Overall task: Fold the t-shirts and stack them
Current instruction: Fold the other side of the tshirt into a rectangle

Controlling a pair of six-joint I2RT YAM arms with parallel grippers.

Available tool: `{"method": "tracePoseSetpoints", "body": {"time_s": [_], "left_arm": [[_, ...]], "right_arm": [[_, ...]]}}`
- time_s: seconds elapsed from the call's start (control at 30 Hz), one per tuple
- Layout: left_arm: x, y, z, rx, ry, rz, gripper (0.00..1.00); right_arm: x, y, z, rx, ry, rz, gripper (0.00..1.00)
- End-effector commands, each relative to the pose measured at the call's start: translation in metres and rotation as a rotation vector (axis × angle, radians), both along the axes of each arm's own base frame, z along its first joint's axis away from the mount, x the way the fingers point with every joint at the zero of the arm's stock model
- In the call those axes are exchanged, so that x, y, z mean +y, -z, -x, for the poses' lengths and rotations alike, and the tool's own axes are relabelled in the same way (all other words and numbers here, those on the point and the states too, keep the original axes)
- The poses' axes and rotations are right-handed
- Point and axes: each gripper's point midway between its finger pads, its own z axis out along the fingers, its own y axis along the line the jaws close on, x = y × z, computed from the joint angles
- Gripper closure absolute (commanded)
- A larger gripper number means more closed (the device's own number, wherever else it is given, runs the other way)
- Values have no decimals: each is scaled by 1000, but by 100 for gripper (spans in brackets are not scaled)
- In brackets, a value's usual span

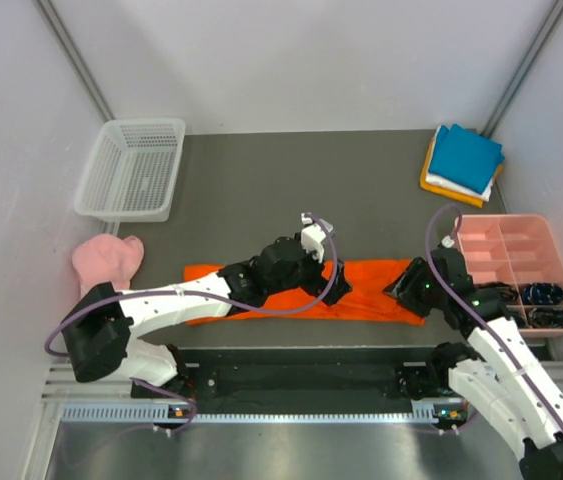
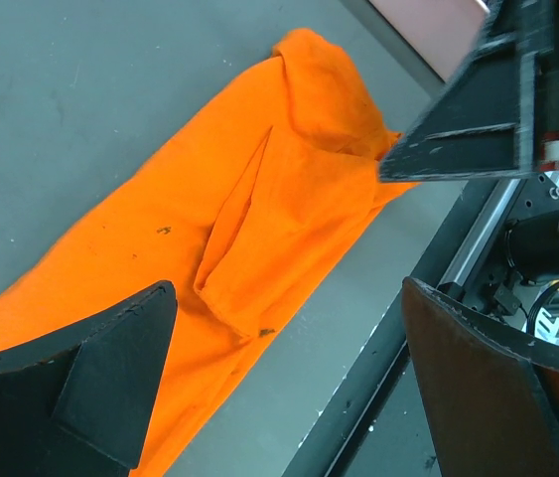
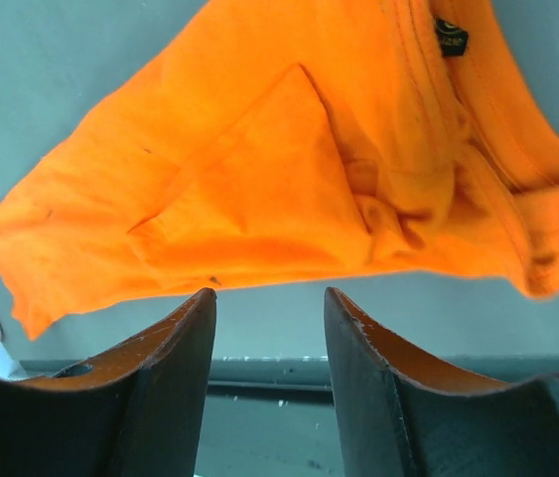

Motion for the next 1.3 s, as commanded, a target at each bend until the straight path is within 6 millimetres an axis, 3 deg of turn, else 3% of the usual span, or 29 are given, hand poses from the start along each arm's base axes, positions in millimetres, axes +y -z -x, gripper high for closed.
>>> {"method": "tracePoseSetpoints", "body": {"time_s": [0.0, 0.33, 0.5, 0.67, 0.9, 1.27], "left_arm": [[-4, -5, -2, -15, -5, 38, 1], [-4, -1, -7, -22, -21, 19, 1], [-6, 2, -8, -18, -23, 16, 1], [-5, 5, -14, -22, -52, 6, 1], [-13, 4, -15, -18, -38, 10, 1], [-45, -17, -3, 1, 102, 105, 1]], "right_arm": [[13, 10, -17, -57, -54, -20, 52], [30, 13, -44, -118, -104, -56, 51], [30, 18, -47, -103, -108, -44, 50], [26, 38, -38, -46, -105, -25, 50], [6, 71, -17, 63, -52, 63, 50], [-6, 86, -7, 122, -28, 118, 50]]}}
